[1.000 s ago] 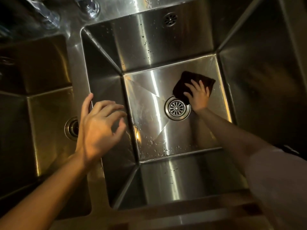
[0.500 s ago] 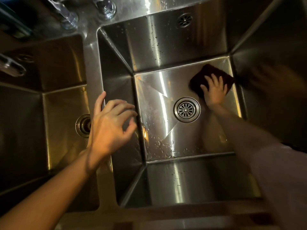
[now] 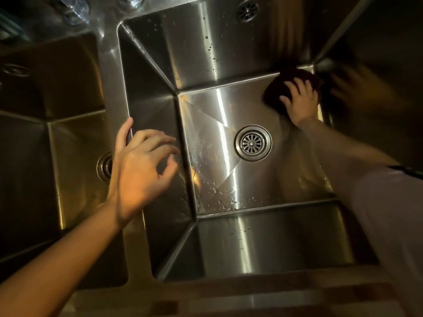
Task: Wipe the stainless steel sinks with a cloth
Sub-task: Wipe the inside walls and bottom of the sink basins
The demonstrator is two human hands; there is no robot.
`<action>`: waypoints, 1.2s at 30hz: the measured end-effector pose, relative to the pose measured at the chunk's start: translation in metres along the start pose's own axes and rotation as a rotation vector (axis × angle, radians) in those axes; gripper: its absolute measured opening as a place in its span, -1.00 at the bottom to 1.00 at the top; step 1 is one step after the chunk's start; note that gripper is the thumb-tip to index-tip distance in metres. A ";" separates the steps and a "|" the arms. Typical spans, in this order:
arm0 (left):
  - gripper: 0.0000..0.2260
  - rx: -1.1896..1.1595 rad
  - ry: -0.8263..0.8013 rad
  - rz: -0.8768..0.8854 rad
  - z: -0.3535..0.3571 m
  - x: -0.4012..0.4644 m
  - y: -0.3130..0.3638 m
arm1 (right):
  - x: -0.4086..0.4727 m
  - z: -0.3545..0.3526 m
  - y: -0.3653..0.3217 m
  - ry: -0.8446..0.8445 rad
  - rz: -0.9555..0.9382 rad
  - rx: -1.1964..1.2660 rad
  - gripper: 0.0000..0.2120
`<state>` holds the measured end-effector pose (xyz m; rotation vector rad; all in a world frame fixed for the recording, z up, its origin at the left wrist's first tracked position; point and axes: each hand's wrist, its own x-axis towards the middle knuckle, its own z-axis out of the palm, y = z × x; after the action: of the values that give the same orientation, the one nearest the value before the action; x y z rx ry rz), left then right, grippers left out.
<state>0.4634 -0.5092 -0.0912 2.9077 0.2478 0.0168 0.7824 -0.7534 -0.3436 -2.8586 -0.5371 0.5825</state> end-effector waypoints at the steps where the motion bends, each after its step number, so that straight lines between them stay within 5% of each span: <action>1: -0.78 0.006 -0.006 -0.003 0.000 0.000 0.000 | -0.014 0.006 -0.003 0.014 0.039 0.013 -0.52; 12: -0.78 -0.023 0.031 -0.015 -0.001 0.001 0.000 | -0.125 0.046 -0.021 0.013 0.106 0.002 -0.52; 27: -0.77 -0.037 0.040 -0.025 -0.003 0.001 0.002 | -0.084 0.067 -0.142 -0.177 -0.416 -0.090 -0.53; 36: -0.75 -0.058 0.021 -0.035 -0.004 0.002 0.001 | -0.110 0.073 -0.095 -0.280 -0.898 -0.181 -0.56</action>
<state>0.4658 -0.5092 -0.0872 2.8460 0.2960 0.0475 0.6285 -0.7009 -0.3499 -2.2937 -1.8341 0.7577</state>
